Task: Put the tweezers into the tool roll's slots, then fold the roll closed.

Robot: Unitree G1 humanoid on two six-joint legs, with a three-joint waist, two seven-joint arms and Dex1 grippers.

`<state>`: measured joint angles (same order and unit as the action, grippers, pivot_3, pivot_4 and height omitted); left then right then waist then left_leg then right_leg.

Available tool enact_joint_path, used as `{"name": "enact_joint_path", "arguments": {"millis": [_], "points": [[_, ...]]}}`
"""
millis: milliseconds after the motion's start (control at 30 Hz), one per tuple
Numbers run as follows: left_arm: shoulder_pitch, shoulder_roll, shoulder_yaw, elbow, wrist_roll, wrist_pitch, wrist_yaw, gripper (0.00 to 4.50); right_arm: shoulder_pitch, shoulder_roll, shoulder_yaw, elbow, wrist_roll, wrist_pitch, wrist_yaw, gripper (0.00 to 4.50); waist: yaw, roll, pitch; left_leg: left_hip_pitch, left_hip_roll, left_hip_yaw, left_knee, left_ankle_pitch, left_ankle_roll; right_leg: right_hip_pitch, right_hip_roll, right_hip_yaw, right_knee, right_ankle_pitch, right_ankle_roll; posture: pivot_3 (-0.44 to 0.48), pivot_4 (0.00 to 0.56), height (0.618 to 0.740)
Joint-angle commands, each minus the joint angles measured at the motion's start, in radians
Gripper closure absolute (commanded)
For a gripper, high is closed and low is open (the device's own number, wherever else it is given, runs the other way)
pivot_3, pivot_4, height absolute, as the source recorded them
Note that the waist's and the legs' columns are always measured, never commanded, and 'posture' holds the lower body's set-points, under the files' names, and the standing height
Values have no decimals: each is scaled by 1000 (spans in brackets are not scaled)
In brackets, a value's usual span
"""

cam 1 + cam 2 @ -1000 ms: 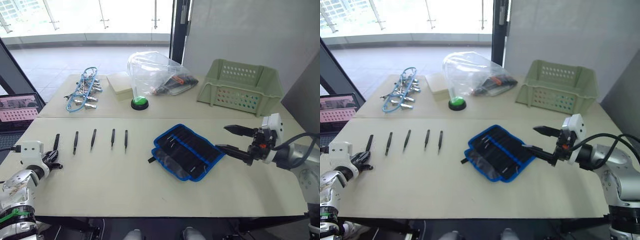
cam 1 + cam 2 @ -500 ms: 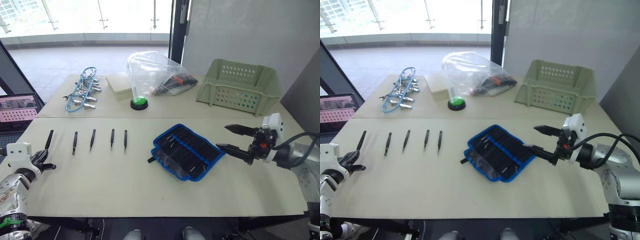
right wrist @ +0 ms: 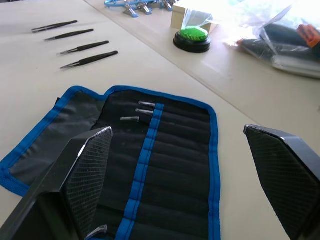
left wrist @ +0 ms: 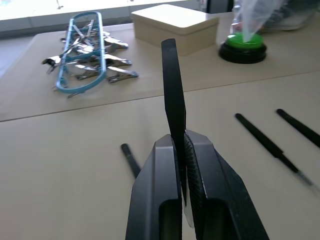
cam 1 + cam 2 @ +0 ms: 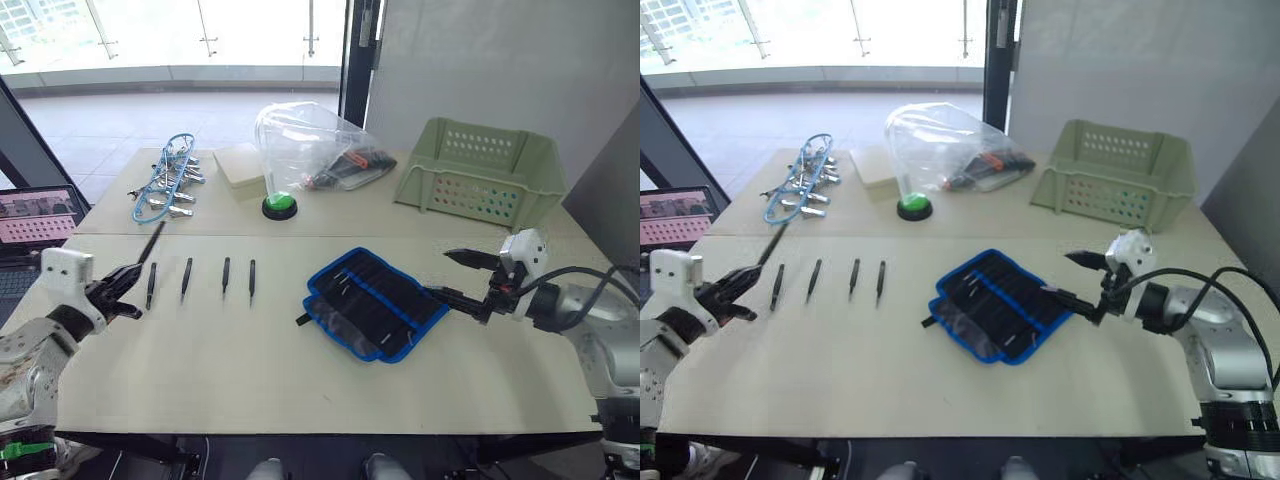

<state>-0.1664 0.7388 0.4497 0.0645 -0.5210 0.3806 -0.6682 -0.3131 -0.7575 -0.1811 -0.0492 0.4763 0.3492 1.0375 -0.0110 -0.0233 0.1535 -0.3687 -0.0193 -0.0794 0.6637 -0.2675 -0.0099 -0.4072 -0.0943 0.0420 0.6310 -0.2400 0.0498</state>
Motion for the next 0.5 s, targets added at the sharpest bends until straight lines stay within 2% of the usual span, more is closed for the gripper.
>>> {"name": "enact_joint_path", "arguments": {"millis": [33, 167, 367, 400, 500], "points": [[-36, 50, -68, -176, -89, 145, -69, 4500, -40, 28, 11, 24, 30, 42, -3, 858, -4, -1, 0, 0, 0, 0, 0, 0, 0, 0, 0, 0, 0, 0, 0, 0, 150, 740], [-82, 79, -138, -295, -149, 280, -92, 4500, -61, 83, 62, 88, -52, -32, -48, 2211, -11, 0, 1, 0, 1, 0, -1, 0, 0, 0, 2, 1, 0, 0, 0, 0, 150, 740], [-248, 54, -334, -393, -122, 464, -7, 4500, -48, 173, 129, 193, -152, -155, -96, 4242, -9, 0, 1, 0, 0, 0, -1, 0, 0, -1, 2, 1, 0, 0, 0, 0, 150, 740], [-264, 45, -352, -405, -127, 487, 2, 4500, -49, 181, 132, 202, -157, -164, -98, 4483, -7, 0, 2, 0, 0, 0, -1, 0, 0, -1, 1, 1, 0, 0, 0, 0, 150, 740], [-315, -11, -443, -443, -58, 521, 93, 4500, -42, 190, 154, 234, -198, -206, -105, 4483, -5, 0, 2, 0, 0, 0, -1, 0, 0, -1, 1, 1, 0, 0, 0, 0, 150, 740]]}}
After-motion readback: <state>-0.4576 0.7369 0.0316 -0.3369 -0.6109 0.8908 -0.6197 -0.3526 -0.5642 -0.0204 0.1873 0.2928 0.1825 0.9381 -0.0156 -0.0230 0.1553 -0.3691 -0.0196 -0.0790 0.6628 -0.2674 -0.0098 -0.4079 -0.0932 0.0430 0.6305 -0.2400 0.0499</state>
